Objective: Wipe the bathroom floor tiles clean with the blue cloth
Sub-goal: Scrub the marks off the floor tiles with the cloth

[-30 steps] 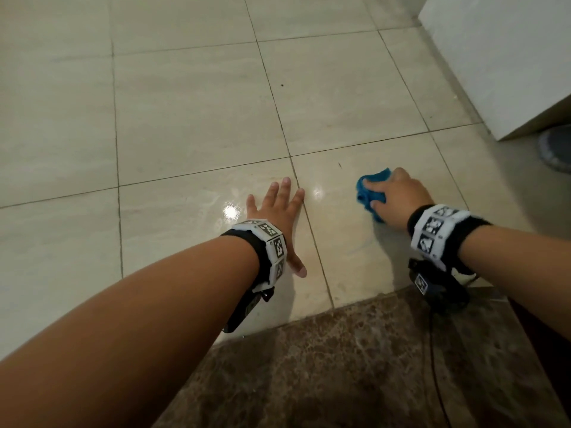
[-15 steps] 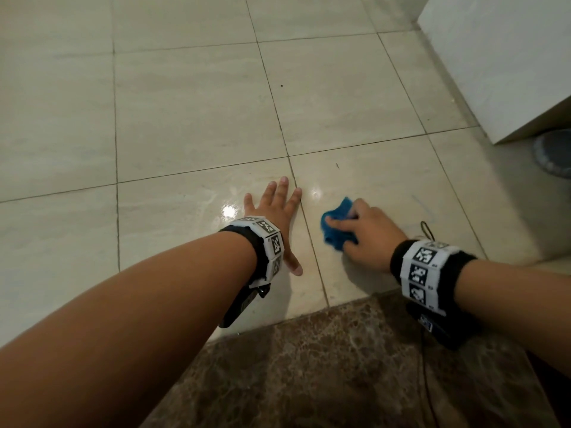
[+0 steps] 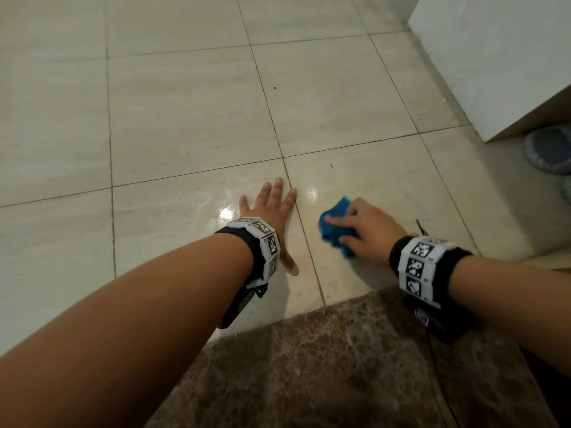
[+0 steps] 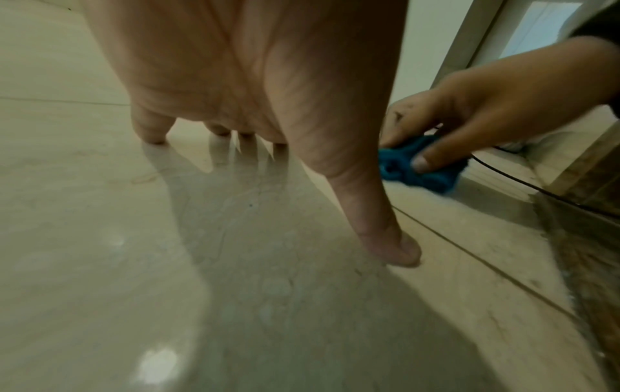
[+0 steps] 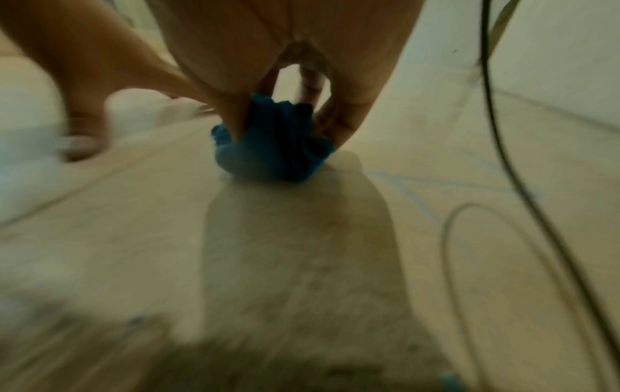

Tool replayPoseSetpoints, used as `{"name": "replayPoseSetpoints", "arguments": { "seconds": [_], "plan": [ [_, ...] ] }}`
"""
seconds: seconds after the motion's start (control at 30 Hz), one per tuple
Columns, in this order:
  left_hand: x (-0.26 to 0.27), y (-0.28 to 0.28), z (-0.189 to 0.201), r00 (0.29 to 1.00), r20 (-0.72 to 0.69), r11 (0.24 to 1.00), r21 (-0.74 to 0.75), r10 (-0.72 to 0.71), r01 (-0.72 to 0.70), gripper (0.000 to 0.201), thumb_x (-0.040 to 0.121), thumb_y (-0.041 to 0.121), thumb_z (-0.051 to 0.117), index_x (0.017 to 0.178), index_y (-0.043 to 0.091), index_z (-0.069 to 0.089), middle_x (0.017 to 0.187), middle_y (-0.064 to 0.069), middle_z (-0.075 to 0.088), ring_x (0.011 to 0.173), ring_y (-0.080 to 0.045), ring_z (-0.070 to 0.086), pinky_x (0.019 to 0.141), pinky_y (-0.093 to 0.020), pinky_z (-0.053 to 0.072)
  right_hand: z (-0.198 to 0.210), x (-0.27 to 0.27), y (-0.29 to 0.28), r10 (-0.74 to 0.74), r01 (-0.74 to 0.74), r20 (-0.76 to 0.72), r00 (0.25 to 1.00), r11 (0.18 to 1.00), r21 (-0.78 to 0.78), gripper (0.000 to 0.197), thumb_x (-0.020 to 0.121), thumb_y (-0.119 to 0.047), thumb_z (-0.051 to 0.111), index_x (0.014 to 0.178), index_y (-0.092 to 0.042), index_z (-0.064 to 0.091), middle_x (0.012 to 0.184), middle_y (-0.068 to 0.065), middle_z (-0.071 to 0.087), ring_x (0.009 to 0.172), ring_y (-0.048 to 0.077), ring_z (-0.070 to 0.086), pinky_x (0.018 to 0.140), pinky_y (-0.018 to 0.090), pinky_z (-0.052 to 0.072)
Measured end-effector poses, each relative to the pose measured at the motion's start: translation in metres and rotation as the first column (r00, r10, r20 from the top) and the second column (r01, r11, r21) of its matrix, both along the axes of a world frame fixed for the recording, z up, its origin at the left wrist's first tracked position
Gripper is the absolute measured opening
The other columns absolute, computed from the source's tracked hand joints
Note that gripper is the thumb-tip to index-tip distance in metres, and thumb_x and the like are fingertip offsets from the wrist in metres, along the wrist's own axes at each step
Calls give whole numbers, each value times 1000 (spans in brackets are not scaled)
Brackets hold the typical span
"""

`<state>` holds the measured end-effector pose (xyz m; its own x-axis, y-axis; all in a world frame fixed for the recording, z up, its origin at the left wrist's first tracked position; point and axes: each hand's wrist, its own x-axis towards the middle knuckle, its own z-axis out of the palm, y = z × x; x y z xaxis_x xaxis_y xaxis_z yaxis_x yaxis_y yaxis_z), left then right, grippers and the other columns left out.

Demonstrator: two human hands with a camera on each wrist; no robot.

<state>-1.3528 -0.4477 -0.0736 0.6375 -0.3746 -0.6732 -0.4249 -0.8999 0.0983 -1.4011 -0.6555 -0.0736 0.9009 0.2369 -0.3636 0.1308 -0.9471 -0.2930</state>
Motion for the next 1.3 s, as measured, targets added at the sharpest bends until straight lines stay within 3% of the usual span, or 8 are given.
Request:
{"name": "replayPoseSetpoints", "arguments": {
  "seconds": [0.13,0.33,0.5,0.63,0.73,0.9,1.1,1.3],
  "plan": [
    [0,1,0,1000,7,1000,-6,-9,9,151,53,67,81,148,21,-27,154,-7,-35,144,-28,-24,116,-60,0,-6,11,-13,-447,448,-36,894,893,40,40,89,-29,57,127,-18,51,99,-1,41,72,7,43,59,9,34],
    [0,1,0,1000,5,1000,-3,-5,5,151,53,68,80,148,20,-27,154,-7,-35,144,-28,-25,116,-60,0,7,-13,16,109,-108,-36,993,994,20,42,91,-22,55,131,-34,52,112,2,40,100,23,47,86,23,36],
    [0,2,1,1000,2,1000,-8,-9,10,151,54,68,80,148,21,-28,154,-6,-35,144,-27,-25,116,-59,-1,0,17,-32,-537,534,-29,843,843,-65,45,90,-35,51,132,-19,45,109,8,44,81,19,47,60,24,36],
    [1,-1,1,1000,-16,1000,-10,11,-11,151,53,66,81,149,21,-26,154,-7,-35,144,-28,-25,115,-61,-1,4,-20,12,-126,122,-37,991,986,-110,48,92,-21,47,138,-34,41,121,10,41,103,29,47,86,35,42],
    [1,-6,3,998,-25,998,-32,56,-57,150,52,70,79,149,21,-24,154,-6,-35,144,-29,-25,114,-63,-3,2,-27,17,59,-60,-43,997,998,-8,46,92,-26,49,137,-37,43,107,0,36,99,23,45,81,28,37],
    [5,-19,3,998,56,996,-84,-38,43,150,50,79,72,147,24,-28,151,-4,-40,142,-27,-30,114,-62,-8,3,10,-40,-529,514,-27,848,835,-198,47,93,-29,45,139,-26,38,131,14,35,108,34,45,89,32,39],
    [10,-44,-5,994,42,992,-71,-104,107,150,52,79,72,147,23,-29,151,-7,-41,141,-28,-32,113,-63,-7,8,-34,-9,-192,181,-49,980,968,-171,58,92,-22,47,145,-34,28,127,7,30,112,30,36,98,33,35],
    [13,-51,-8,995,-9,994,-52,-98,97,151,50,76,76,147,25,-30,150,-5,-41,141,-27,-32,112,-65,-8,15,-27,-36,-655,609,-87,751,737,-293,59,93,-20,48,146,-32,24,145,12,16,120,38,33,102,36,36]
  ]
}}
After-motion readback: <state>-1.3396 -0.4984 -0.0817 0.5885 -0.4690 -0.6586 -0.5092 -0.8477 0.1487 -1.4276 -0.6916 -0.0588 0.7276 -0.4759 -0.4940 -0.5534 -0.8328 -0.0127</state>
